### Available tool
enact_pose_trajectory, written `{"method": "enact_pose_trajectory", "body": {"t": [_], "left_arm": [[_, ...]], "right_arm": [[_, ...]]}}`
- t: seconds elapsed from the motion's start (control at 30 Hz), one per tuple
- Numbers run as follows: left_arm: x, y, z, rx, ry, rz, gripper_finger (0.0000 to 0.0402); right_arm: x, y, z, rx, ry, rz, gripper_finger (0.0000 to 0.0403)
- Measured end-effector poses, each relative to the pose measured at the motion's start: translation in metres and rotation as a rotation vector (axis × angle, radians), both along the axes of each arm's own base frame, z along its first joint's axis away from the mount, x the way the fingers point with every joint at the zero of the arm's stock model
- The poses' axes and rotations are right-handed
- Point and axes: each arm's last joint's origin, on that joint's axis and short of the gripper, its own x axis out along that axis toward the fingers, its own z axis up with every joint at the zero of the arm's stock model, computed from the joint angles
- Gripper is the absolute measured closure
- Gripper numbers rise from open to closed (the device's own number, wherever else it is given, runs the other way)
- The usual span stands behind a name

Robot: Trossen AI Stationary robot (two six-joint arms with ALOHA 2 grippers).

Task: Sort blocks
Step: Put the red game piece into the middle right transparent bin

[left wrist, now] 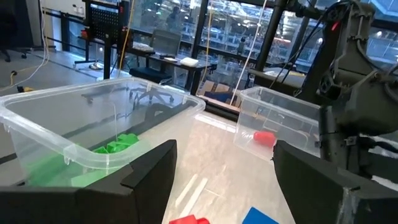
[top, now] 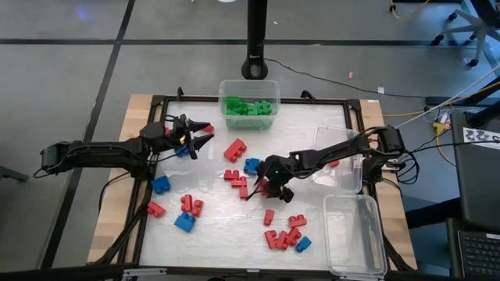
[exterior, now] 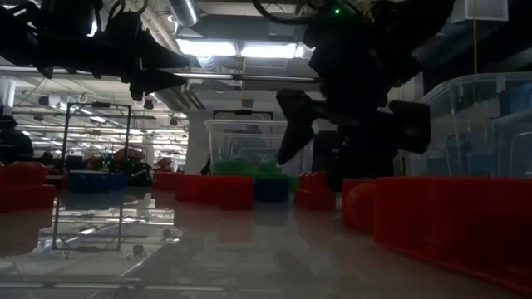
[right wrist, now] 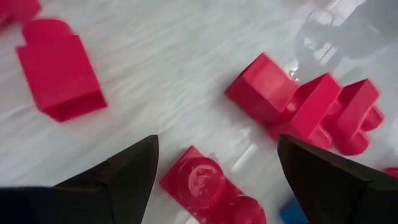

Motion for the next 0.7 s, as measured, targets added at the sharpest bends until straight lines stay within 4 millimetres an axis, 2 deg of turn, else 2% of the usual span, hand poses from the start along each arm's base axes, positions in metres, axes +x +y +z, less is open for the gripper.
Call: {"method": "enact_pose_trajectory", "body": {"t": [0.33,0.7], "left_arm": [[0.002,0.001,-0.003,-0.008,0.016,0.0,0.015],[0.002,0.001,-0.002,-0.007,0.012,0.0,0.015]], "right_arm": [[0.004,-0.008,-0.026,-0.02,0.07,-0.031,0.0075],[0.005,-0.018,-0.027,-0.023,0.094,-0.125,0.0075]]}}
